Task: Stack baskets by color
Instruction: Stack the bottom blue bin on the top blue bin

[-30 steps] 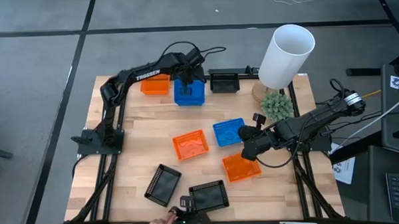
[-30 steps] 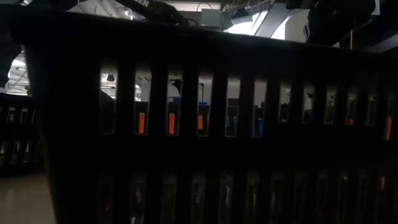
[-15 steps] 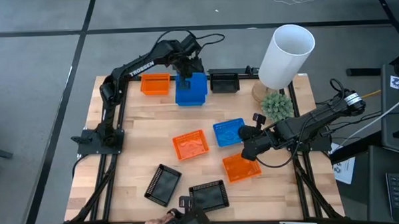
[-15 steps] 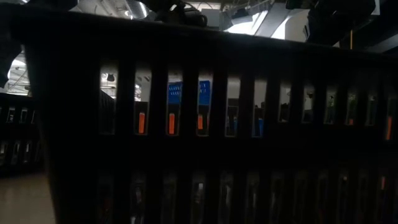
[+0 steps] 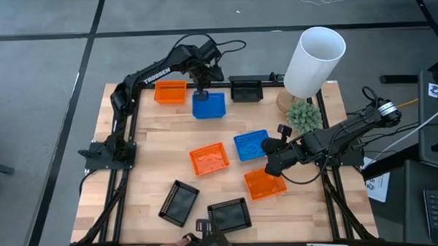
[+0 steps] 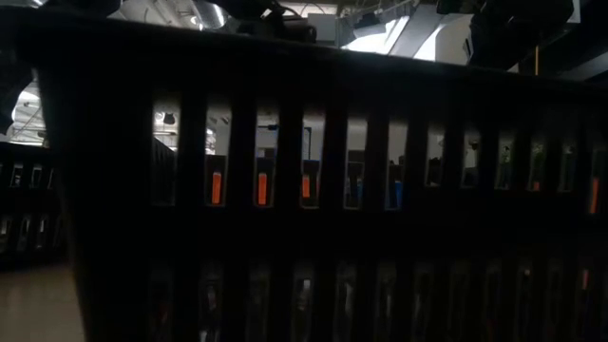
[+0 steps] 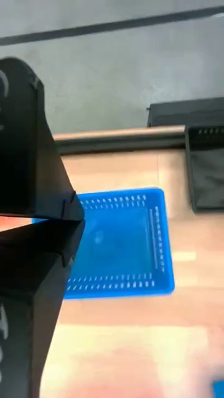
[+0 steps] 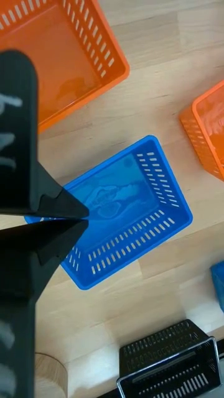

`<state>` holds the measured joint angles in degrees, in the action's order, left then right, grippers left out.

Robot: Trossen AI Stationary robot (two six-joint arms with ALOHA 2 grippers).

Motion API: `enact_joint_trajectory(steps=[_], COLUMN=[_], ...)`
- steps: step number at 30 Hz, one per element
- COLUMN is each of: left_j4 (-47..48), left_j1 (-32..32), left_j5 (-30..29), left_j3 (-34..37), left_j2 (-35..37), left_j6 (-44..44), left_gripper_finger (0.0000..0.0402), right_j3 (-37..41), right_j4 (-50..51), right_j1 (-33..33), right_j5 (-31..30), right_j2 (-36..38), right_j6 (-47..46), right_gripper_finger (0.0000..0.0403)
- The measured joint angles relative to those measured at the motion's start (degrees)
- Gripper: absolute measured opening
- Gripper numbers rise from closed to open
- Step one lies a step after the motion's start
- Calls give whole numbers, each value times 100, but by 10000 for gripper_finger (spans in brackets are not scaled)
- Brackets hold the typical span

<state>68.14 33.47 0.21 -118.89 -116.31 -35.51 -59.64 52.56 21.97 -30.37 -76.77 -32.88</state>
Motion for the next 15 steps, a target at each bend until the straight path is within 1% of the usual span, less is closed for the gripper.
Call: enact_joint_trajectory(steps=[6, 9, 11, 12, 15], left_j4=[167, 168, 229, 321, 685], left_j1=[-161, -173, -192, -203, -324], left_j5=[-23, -301, -557, -579, -308], left_j3=[0, 0, 0, 0, 0], left_j2=[0, 0, 0, 0, 0], left_j6=[187, 435, 767, 912, 1149], left_gripper_finger=[1, 0, 2, 5, 19], right_j3=[0, 0, 0, 0, 0], right_j4=[0, 0, 0, 0, 0], right_j1=[1, 1, 1, 1, 1], right_j5=[0, 0, 1, 0, 0], right_j2=[0, 0, 0, 0, 0], right_j6=[6, 2, 2, 2, 15], right_gripper_finger=[16, 16, 16, 16, 16])
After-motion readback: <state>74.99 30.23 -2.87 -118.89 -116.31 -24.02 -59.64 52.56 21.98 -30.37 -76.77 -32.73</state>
